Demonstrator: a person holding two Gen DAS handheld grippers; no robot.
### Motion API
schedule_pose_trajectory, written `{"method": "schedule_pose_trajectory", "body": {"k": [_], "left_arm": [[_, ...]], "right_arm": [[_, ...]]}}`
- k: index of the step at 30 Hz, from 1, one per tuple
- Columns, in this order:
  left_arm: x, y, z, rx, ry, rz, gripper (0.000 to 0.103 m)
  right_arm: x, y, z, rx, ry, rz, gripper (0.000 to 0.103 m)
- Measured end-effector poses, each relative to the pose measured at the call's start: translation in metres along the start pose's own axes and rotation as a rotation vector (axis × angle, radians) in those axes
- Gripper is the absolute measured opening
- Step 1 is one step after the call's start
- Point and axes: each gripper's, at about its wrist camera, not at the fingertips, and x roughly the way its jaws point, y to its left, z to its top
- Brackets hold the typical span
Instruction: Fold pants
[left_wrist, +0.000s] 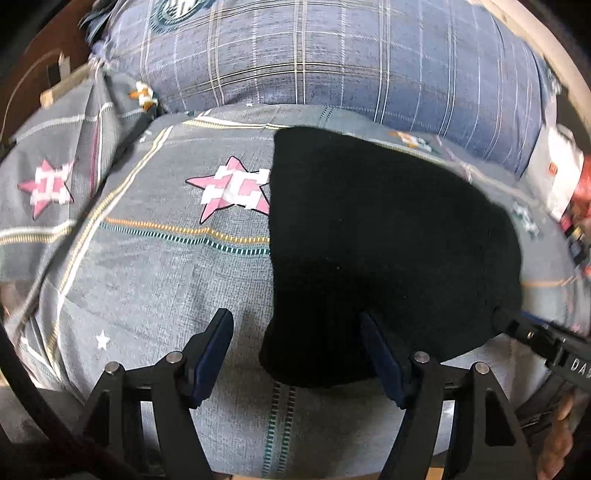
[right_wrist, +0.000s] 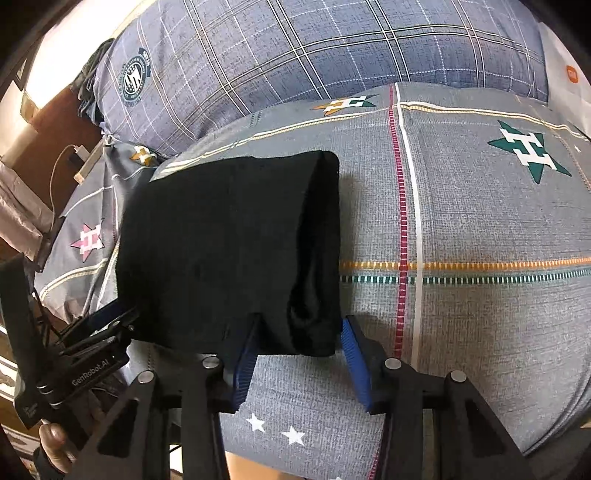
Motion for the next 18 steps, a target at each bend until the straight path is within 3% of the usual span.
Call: {"method": "schedule_pose_trajectory", "body": {"k": [5, 8, 9, 13, 16, 18], "left_arm": [[-0.03, 0.011, 0.024, -0.04, -0.023, -0.088, 0.073], [-0.039, 0.012, 0.058, -0.043, -0.029, -0.123, 0.074], [-0.036, 0.012, 0.073, -0.047, -0.014, -0.138, 0.075], [0.005, 0.009, 0.122, -0.026, 0.083, -0.168, 0.075], [0.036, 0.017, 0.126, -0.048, 0.097, -0.193, 0.075], [0.055, 0.027, 0.117, -0.154, 0.172, -0.242, 0.068]], "right_arm": [[-0.038, 0.0, 0.004, -0.006, -0.068, 0.076, 0.05], [-0.064, 0.006, 0.024, -0.022, -0.13, 0.136, 0.074], [-0.068, 0.009, 0.037, -0.031, -0.139, 0.14, 0.076], [-0.043, 0.012, 0.088, -0.055, -0.053, 0.087, 0.076], [0.001, 0.001, 0.109, -0.029, 0.014, 0.051, 0.074], [0.022, -0.015, 0.103, 0.006, 0.046, 0.071, 0.059]]}}
